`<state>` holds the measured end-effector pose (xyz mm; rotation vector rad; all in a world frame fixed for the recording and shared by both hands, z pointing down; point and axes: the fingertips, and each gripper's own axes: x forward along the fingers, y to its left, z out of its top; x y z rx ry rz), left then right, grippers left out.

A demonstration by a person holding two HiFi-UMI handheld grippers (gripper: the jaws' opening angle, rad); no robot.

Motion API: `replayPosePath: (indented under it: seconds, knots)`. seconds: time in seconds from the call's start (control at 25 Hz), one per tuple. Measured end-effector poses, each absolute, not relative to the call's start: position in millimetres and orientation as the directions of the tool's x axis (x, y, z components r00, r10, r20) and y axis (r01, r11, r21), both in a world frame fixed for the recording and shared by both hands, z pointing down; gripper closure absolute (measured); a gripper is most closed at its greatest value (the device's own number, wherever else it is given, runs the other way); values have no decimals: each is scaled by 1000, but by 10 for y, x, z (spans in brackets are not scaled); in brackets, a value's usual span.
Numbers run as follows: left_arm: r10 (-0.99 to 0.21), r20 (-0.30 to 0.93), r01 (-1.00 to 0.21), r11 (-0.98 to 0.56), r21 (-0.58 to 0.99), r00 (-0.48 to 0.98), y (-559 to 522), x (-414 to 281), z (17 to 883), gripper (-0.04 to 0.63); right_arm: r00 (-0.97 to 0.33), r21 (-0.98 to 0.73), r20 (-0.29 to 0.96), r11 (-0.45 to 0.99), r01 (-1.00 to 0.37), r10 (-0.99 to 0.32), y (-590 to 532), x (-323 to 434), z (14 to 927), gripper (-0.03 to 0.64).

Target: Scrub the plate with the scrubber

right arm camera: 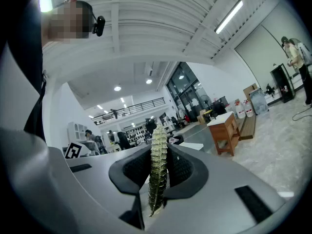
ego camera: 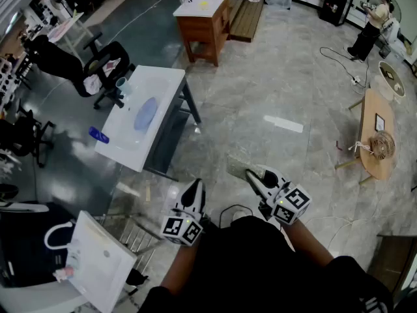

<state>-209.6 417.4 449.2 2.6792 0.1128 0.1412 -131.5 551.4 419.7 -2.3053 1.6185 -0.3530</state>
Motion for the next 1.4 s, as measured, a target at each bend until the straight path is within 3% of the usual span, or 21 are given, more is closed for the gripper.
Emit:
replayPosePath:
  seconds: [0.68,1.4]
  knots:
    - [28,125,-31,-893,449,992,3917,-2039,4734,591,343,-481,23,-311,-820,-939,5476,-1000,4420,555]
    - [38,136,-41,-844,535,990,2355,-134,5042,591,373,-453,161,-404,-795,-914,4081,777,4588,555]
